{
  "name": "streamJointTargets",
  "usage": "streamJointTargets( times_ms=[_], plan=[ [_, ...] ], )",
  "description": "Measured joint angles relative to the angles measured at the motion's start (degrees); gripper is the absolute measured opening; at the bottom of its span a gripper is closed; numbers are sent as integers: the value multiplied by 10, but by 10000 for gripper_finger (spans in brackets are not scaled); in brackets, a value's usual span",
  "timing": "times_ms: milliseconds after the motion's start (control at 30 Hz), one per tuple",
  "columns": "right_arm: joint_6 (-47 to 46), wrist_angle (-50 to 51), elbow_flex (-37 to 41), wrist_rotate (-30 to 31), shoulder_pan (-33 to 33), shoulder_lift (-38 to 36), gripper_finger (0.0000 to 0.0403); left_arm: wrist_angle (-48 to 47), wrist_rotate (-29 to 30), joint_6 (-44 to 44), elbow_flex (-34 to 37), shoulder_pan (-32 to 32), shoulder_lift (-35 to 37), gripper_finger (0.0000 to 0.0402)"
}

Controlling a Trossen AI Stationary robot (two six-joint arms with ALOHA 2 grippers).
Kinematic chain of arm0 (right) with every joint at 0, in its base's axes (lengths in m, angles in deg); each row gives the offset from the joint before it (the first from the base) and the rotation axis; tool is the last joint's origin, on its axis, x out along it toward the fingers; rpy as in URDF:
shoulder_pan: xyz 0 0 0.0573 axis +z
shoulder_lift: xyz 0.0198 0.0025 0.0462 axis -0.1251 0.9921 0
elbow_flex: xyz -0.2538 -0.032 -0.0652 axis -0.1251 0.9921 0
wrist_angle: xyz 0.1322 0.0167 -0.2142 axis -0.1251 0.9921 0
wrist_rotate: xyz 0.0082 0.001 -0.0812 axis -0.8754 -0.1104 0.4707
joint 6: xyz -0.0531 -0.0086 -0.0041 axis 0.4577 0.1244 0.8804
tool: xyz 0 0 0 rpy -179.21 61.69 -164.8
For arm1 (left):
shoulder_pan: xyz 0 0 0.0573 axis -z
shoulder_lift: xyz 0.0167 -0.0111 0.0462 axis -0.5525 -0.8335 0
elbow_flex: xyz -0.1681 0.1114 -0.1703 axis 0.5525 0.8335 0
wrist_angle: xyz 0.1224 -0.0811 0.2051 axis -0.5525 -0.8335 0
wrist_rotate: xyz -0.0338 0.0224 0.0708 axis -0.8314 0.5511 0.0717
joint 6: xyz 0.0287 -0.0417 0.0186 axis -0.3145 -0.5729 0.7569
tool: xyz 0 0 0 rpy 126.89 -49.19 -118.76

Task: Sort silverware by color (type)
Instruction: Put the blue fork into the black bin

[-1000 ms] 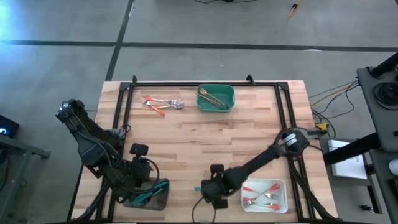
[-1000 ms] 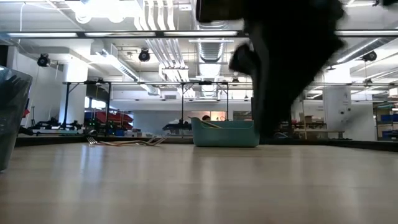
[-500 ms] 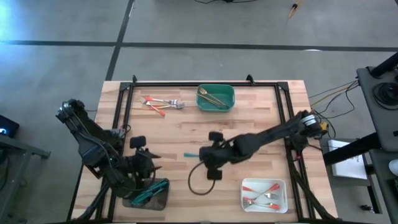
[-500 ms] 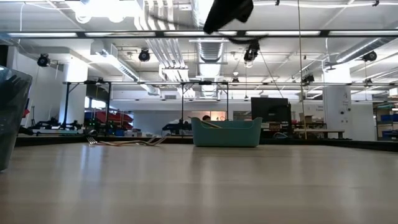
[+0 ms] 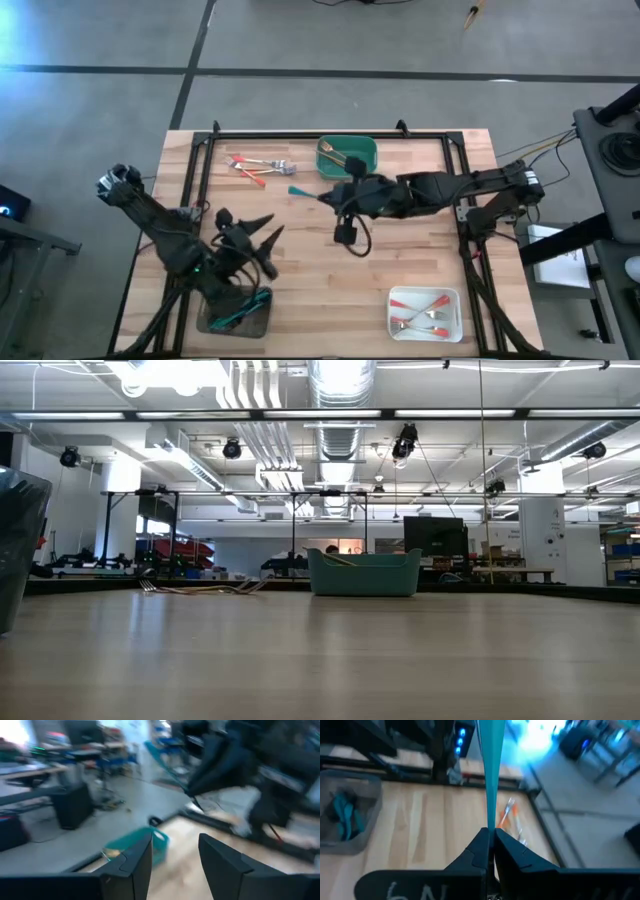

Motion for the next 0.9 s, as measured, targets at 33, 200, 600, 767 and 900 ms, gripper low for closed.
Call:
streamJointTargets(
  times_ms=[33,200,600,767,900],
  plan=[
    [17,-15,0,0,0,0,9,16,16,0,0,-9,-6,144],
    [69,-62,0,-5,2,0,9,73,72,0,-7,-44,-33,144],
    [169,-99,0,1,1,20,9,104,75,30,-86,-78,-78,144],
    [177,-101,0,11,1,20,9,103,75,94,-118,-85,-87,144],
    [179,-103,0,11,1,20,9,104,75,105,-124,-92,-87,144]
  ],
)
